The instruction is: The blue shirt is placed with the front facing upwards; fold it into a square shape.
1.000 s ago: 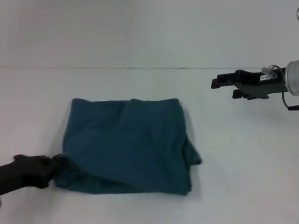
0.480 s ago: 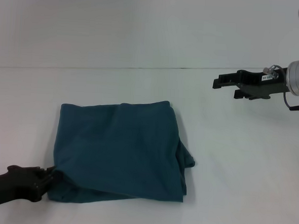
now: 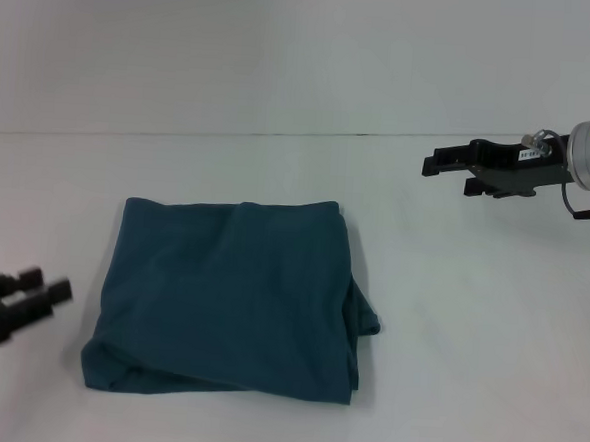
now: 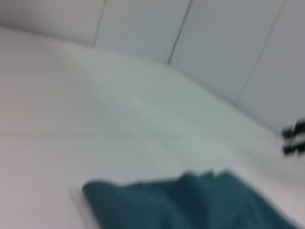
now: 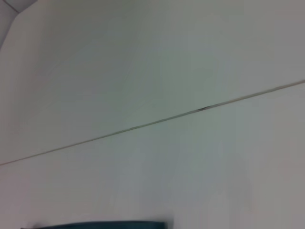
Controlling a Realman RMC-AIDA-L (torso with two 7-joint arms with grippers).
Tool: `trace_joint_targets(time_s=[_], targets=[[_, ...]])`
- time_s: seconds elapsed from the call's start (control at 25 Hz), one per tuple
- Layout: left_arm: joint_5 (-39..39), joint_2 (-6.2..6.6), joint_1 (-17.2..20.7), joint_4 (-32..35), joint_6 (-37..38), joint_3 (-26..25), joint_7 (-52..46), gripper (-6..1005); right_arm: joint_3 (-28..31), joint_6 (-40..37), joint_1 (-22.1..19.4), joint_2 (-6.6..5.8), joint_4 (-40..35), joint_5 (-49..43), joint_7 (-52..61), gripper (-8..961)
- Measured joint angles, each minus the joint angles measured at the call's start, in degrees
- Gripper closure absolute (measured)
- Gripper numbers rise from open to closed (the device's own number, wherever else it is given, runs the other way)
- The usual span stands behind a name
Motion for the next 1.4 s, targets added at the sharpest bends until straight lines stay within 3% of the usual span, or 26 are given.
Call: trace_joint_targets(time_s=[0.16, 0.2, 0.24, 0.36, 0.6, 0.88, 1.2, 1.4], targets=[[-1.6, 0.80, -0.6, -0.3, 4.2, -3.2, -7.2, 592, 0.0, 0.0, 0.1, 0.07, 0.0, 0.0, -0.3, 186], [-1.6, 1.42, -1.2, -0.8, 5.7, -3.1, -16.8, 573, 0.0, 0.0, 0.0, 0.10, 0.0, 0.0, -0.3, 186], [-1.5, 1.55, -1.5, -1.3, 5.9, -3.0, -19.1, 553, 0.0, 0.0, 0.0, 0.12, 0.0, 0.0, -0.3, 187], [-1.1, 1.86, -2.1, -4.5, 5.7, -2.7, -30.2, 310, 0.0, -0.1, -0.1, 0.17, 0.0, 0.0, -0.3, 188], [-0.3, 1.84, -2.3, -9.9, 1.4, -2.5, -42.0, 90, 0.0, -0.5, -0.2, 0.01, 0.0, 0.0, -0.4, 190], [-0.1, 1.67, -3.8, -15.6, -1.9, -1.7, -41.4, 51, 0.0, -0.5, -0.2, 0.02, 0.0, 0.5, -0.5, 192], [0.5, 1.05, -3.6, -16.5, -2.3, 3.6, -41.2, 50, 0.0, -0.6, -0.2, 0.02, 0.0, 0.5, -0.5, 194], [0.3, 1.62, -2.3, -13.8, 0.3, -0.8, -40.8, 50, 0.0, -1.2, -0.2, 0.00, 0.0, 0.6, -0.6, 196]])
